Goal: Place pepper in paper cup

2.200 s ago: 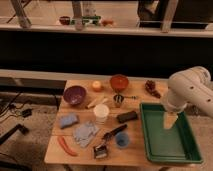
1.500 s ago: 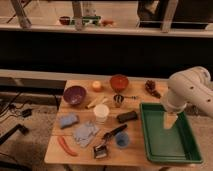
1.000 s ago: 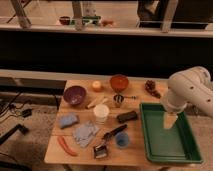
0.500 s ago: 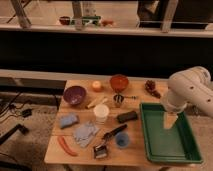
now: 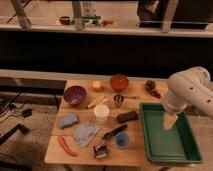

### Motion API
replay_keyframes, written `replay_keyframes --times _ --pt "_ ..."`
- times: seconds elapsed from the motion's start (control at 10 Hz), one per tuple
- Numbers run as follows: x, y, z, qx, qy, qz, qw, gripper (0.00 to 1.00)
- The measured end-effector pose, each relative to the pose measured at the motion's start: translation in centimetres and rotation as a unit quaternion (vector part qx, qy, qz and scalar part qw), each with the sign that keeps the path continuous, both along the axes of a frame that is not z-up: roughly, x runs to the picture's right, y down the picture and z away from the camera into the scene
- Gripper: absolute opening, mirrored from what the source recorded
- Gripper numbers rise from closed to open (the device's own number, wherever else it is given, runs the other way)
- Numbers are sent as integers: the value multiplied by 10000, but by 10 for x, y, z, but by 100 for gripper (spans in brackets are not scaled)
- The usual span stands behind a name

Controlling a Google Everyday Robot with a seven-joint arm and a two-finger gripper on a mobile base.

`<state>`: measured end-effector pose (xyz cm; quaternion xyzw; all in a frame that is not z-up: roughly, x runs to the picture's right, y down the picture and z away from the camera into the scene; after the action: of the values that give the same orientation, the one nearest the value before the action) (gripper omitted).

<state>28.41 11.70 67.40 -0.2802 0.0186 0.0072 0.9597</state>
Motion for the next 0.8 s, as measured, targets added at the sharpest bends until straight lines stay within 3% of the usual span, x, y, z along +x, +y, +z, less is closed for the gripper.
replay_keyframes --times 0.2,0.4,0.6,0.8 --pt "-25 6 -13 42 -216 -286 9993 80" --pt "-73 17 -31 81 -567 -611 9965 80" --pt "-129 29 -53 135 -995 -886 9910 80" --pt "-175 39 -72 221 -1420 -1152 9829 80"
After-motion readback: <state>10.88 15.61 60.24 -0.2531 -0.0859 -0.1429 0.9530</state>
